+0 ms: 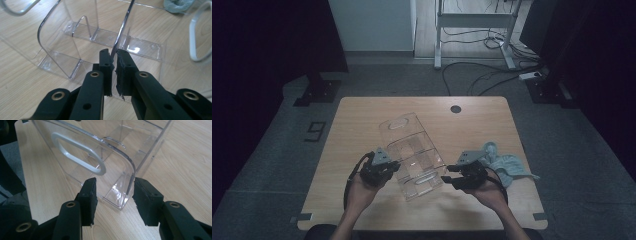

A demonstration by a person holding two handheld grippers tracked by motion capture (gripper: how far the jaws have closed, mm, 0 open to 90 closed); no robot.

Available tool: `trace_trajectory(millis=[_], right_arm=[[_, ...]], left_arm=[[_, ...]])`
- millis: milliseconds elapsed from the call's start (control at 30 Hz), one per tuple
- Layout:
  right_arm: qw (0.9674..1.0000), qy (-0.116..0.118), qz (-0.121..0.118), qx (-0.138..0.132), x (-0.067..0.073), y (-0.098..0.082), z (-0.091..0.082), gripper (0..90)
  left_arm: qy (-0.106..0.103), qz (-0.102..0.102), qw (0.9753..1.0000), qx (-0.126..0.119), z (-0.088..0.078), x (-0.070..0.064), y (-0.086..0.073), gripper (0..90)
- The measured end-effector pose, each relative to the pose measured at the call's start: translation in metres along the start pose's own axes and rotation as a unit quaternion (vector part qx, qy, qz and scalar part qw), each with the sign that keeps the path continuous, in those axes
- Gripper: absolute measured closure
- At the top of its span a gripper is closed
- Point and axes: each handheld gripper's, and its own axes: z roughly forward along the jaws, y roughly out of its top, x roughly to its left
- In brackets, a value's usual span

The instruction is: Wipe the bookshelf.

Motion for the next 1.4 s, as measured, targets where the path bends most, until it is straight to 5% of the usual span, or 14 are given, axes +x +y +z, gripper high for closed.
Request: trace_trajectory(millis=[833,1033,1400], right_arm=[[0.9985,0.045,-0.023,0.018,0.019,0.004,0.011,50.6],[0.9981,0.052,-0.025,0.022,0.022,0.004,0.015,50.1],[0.9982,0.050,-0.026,0.021,0.025,0.004,0.018,47.6]], left_arm=[[0.014,-0.014,0.9995,-0.024,0.019,0.014,0.007,69.2],[-0.012,-0.027,0.9990,-0.033,0.020,0.022,0.005,66.7],[0.019,-0.042,0.9974,-0.054,-0.022,0.034,-0.002,40.3]])
